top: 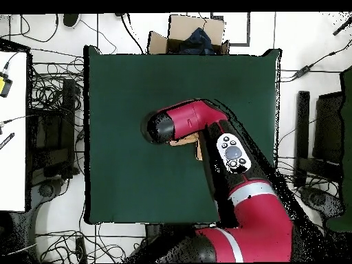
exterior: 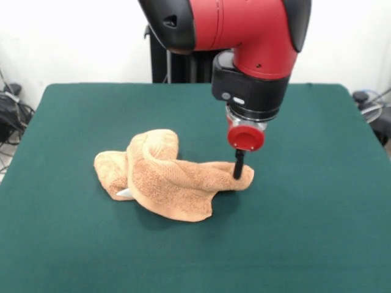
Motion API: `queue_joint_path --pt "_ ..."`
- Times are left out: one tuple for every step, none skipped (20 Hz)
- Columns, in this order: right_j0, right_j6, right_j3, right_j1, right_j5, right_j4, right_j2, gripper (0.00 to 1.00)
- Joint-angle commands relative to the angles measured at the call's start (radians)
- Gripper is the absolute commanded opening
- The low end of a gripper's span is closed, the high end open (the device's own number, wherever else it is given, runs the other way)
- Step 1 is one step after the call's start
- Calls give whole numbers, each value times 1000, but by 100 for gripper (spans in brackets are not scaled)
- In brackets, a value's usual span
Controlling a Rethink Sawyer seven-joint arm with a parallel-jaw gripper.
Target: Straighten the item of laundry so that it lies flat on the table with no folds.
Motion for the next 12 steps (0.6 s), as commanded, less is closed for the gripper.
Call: queue_joint_path --pt "20 5 81 47 -114 -87 31 100" --pt "23 8 81 48 -124 -88 27 100" --pt "22 5 82 48 -130 -86 26 100" --pt "24 5 78 49 -133 -87 22 100" --pt "27 6 75 51 -137 -87 19 100" --pt "29 5 72 52 -138 -87 17 100" --pt "28 2 72 51 -139 -86 15 100" --pt "29 -2 69 50 -137 -88 13 100" --pt "29 -4 69 49 -138 -88 13 100" --pt "30 -6 64 49 -140 -93 11 100" --pt "27 -11 63 50 -142 -96 10 100" --pt "24 -16 62 51 -143 -100 10 100"
